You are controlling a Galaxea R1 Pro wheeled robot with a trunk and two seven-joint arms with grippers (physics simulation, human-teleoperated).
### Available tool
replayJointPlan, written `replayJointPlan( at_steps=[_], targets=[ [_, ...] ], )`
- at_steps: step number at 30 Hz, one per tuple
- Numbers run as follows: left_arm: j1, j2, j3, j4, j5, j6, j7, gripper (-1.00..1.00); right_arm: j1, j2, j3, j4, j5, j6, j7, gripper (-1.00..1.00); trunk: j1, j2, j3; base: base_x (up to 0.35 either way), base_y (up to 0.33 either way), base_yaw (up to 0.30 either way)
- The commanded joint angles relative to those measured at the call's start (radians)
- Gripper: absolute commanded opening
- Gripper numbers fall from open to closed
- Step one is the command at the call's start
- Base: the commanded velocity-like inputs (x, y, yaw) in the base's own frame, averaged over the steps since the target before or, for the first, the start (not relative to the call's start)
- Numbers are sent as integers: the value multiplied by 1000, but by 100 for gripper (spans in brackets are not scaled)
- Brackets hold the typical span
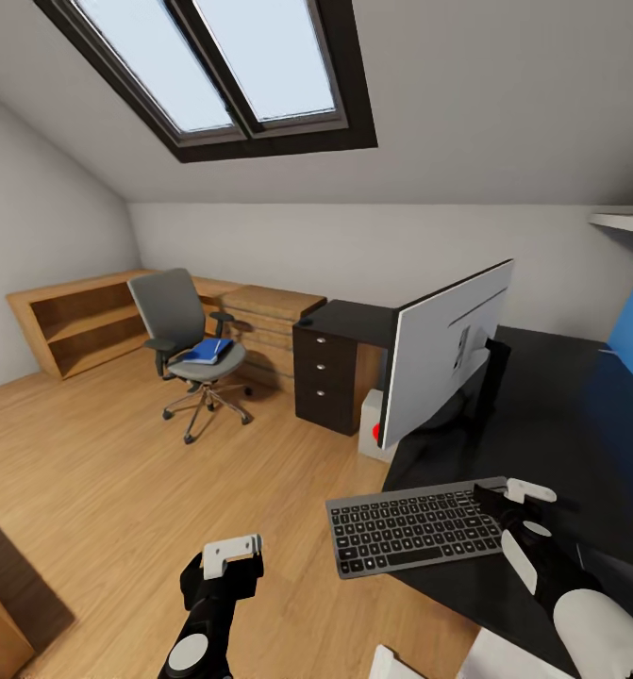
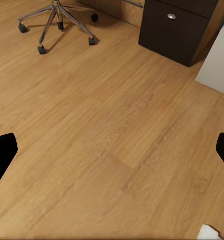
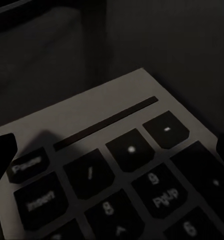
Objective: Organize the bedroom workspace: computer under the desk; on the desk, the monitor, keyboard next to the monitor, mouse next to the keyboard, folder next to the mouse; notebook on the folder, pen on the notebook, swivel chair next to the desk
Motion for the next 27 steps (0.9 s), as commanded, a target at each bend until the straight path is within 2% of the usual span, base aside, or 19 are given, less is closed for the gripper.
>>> replayJointPlan(
  at_steps=[1,16,27],
  targets=[
    [-1,0,-1,-1,7,3,7,100,0,0,3,29,-16,-3,-2,100,0,0,-1,-18,0,0],
    [-1,0,-1,-1,5,3,7,100,0,1,4,27,-14,-3,-2,100,0,0,-1,3,0,0],
    [-1,-1,-3,15,3,2,7,100,0,0,3,23,-16,-8,-2,100,0,0,-1,158,0,0]
  ],
)
